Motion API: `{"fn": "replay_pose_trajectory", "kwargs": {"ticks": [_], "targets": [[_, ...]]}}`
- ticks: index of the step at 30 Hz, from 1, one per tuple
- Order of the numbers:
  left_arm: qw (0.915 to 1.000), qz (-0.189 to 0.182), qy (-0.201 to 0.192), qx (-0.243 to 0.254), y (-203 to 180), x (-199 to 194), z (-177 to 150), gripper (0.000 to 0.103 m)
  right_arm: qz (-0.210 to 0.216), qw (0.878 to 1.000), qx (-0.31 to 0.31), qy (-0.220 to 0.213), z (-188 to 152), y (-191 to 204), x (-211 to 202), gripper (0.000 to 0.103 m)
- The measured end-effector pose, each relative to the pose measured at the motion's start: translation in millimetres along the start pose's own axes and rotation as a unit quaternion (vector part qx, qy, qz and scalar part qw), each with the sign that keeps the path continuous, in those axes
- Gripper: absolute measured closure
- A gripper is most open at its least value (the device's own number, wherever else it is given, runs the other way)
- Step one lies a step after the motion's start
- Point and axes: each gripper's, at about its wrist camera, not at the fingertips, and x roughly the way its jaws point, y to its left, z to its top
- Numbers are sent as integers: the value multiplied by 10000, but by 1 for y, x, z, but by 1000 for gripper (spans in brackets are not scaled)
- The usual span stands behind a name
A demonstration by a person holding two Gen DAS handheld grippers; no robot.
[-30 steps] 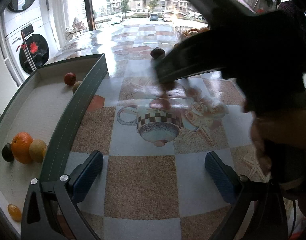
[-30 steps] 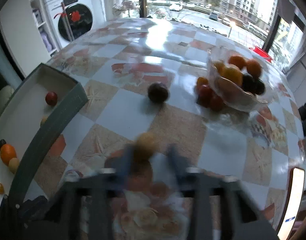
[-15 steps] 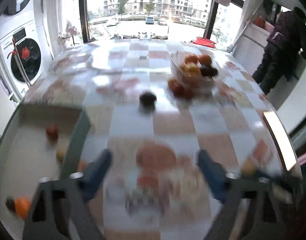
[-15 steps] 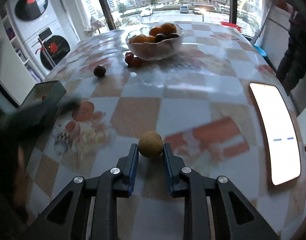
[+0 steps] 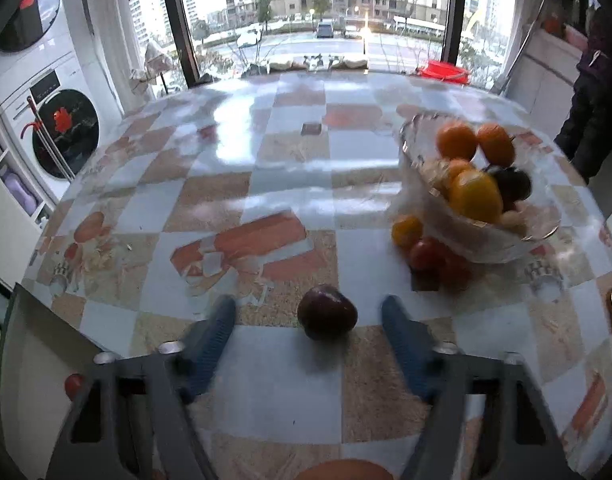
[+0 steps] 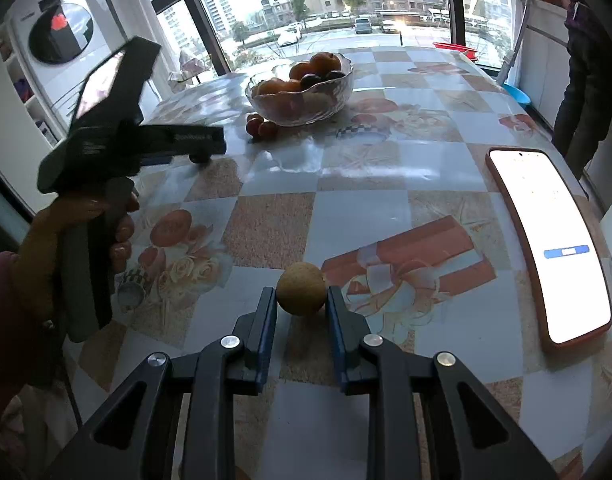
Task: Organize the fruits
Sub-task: 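Grasp the brown kiwi with the right tool while the left tool grasps a dark plum, then carry the kiwi and dark plum over the white tray with both tools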
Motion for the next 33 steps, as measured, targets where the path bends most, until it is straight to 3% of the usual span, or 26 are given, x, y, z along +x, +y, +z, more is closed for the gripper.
{"fn": "replay_pose_trajectory", "kwargs": {"ticks": [3,7,11,16,20,27,33], "targets": [[9994,-295,12,-172,3,-3,1,73,-43,10000,-16,-25,0,2,0,76],[9986,-492,114,-162,5,-19,-13,73,25,9999,129,44,-2,0,-3,76],[9962,-845,154,-146,10,-56,-63,73,33,9996,254,77,-14,-1,-13,76],[9970,-669,-17,398,5,-107,-141,73,2,9993,358,97,-37,3,-29,76],[9968,-605,-288,425,9,-141,-192,73,-101,9995,285,55,-53,13,-38,76],[9954,-682,-648,208,18,-145,-208,72,-461,9982,-91,-382,-70,28,-40,76],[9948,-697,-717,175,18,-141,-204,72,-574,9971,-215,-457,-72,33,-39,76]]}}
